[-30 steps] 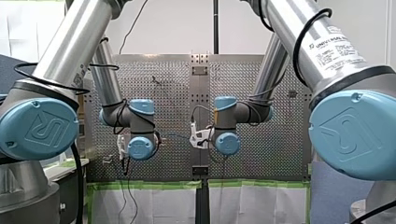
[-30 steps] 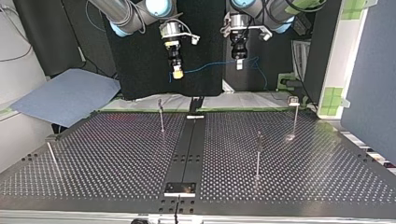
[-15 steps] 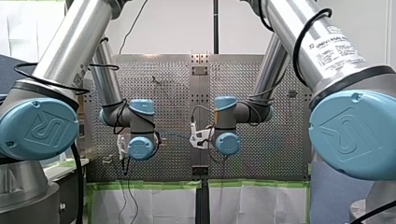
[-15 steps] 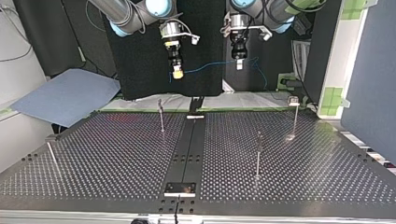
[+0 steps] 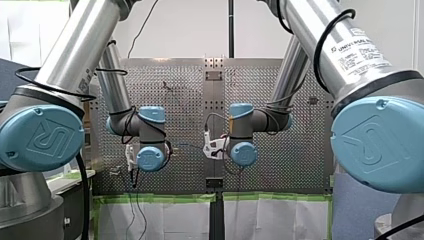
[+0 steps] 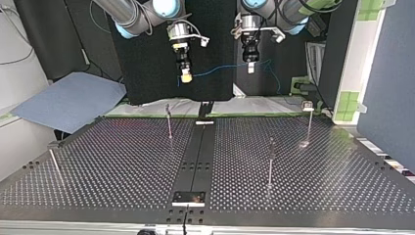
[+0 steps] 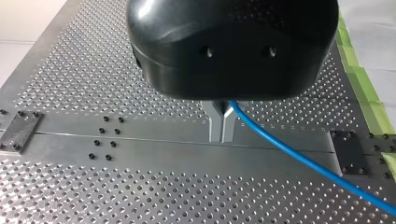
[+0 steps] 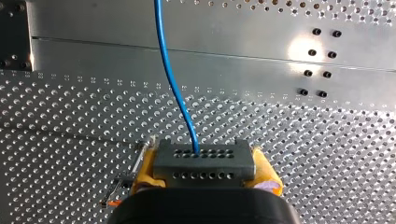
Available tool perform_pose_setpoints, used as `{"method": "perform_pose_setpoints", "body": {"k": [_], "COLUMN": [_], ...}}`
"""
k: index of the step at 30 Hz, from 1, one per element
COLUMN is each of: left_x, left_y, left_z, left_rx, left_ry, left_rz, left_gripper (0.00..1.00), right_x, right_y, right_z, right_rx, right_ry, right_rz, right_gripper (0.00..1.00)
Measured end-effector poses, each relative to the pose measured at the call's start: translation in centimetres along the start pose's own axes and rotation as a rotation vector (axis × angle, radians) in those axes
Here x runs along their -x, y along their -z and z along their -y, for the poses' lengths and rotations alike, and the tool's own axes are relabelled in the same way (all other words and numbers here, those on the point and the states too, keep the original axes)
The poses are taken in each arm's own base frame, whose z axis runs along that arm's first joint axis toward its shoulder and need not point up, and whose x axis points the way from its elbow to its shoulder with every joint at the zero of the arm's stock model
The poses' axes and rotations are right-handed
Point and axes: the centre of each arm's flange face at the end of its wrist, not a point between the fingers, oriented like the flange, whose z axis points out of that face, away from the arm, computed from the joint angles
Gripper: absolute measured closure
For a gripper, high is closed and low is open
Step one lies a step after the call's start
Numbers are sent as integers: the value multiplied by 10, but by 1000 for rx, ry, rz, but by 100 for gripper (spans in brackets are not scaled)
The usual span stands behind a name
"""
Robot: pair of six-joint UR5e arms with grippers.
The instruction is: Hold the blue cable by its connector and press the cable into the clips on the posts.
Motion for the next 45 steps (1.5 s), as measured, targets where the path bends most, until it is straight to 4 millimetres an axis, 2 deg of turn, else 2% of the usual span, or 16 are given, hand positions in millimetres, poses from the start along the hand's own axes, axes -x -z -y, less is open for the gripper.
{"method": "perform_pose_setpoints", "body": {"k": [26, 35, 39, 45], "left_x": [-3, -37, -49, -52], "left_y": [2, 31, 38, 41], "left_z": [0, -4, -9, -11], "left_rx": [1, 7, 10, 11], "left_ry": [-14, -124, -166, -183], "left_rz": [-9, -137, -192, -214], "left_gripper": [98, 98, 98, 98], "right_x": [1, 42, 49, 55], "right_y": [1, 14, 19, 26], "right_z": [-1, -15, -18, -20], "right_rx": [2, 70, 90, 91], "right_ry": [1, 36, 51, 70], "right_rz": [5, 140, 184, 243], "right_gripper": [100, 100, 100, 100]}}
